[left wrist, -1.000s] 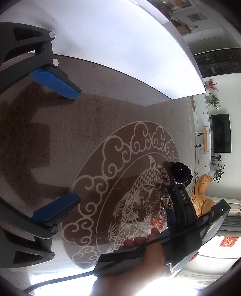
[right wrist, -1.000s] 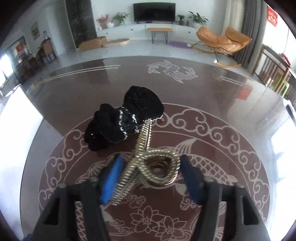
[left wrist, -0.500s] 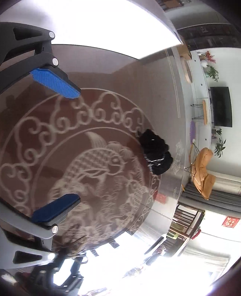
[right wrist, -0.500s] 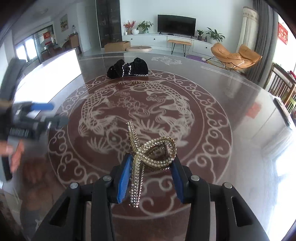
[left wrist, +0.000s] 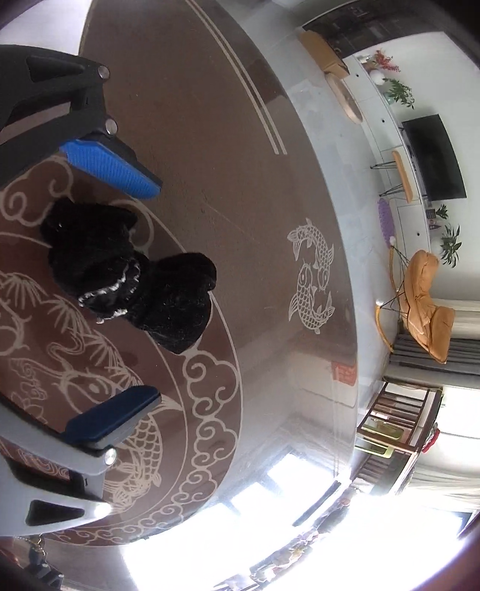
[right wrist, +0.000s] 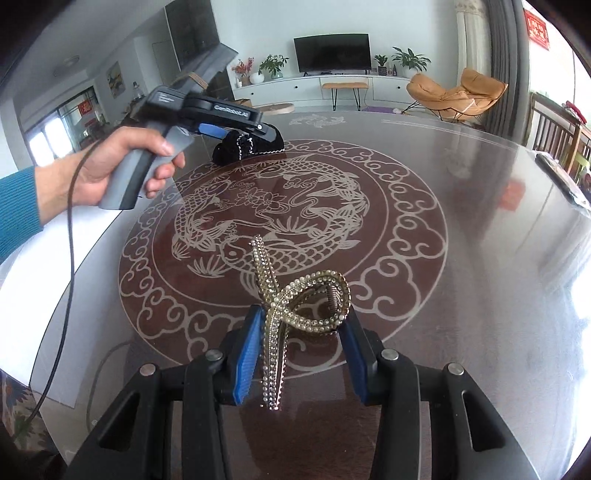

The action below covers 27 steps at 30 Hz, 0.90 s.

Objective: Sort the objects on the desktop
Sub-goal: 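Grasp the black knitted bundle with the left gripper while the right holds the chain, then carry the gold chain with the right gripper while the left carries the black bundle to the bin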

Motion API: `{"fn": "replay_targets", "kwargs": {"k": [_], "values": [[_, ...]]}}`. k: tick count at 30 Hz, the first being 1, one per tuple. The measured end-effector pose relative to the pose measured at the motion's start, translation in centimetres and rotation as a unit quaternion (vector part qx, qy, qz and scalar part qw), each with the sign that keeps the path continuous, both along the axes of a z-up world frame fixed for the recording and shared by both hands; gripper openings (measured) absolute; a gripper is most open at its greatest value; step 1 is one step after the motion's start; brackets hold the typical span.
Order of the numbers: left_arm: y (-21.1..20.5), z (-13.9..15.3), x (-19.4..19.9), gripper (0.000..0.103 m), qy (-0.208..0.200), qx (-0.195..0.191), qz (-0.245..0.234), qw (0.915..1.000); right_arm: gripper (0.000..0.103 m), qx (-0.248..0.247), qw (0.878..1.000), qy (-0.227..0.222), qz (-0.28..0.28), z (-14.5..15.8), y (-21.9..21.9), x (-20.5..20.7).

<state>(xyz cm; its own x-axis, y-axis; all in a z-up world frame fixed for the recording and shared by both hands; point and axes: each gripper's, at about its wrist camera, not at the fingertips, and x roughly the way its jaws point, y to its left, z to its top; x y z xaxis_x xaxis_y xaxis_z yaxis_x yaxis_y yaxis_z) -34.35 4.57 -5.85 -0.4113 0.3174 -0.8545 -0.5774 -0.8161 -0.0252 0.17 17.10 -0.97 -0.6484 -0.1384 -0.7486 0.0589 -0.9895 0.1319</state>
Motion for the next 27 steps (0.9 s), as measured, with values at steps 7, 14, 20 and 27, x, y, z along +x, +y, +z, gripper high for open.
{"fn": "replay_targets", "kwargs": {"k": [7, 14, 20, 27], "values": [[-3.0, -1.0, 5.4, 0.035, 0.030, 0.013, 0.052, 0.9981, 0.044, 0.003, 1.000, -0.006, -0.008, 0.2, -0.2, -0.4], [-10.7, -1.4, 22.9, 0.035, 0.036, 0.023, 0.115, 0.9925, 0.044, -0.006, 1.000, -0.012, 0.000, 0.3, -0.3, 3.8], [-13.9, -1.8, 29.0, 0.065, 0.043, 0.037, 0.127, 0.9903, 0.089, 0.009, 0.999, -0.019, 0.043, 0.6, -0.4, 5.4], [-13.2, -2.0, 28.4, 0.074, 0.037, 0.004, 0.112, 0.9929, 0.096, 0.080, 0.993, -0.032, 0.083, 0.8, -0.9, -2.4]]}}
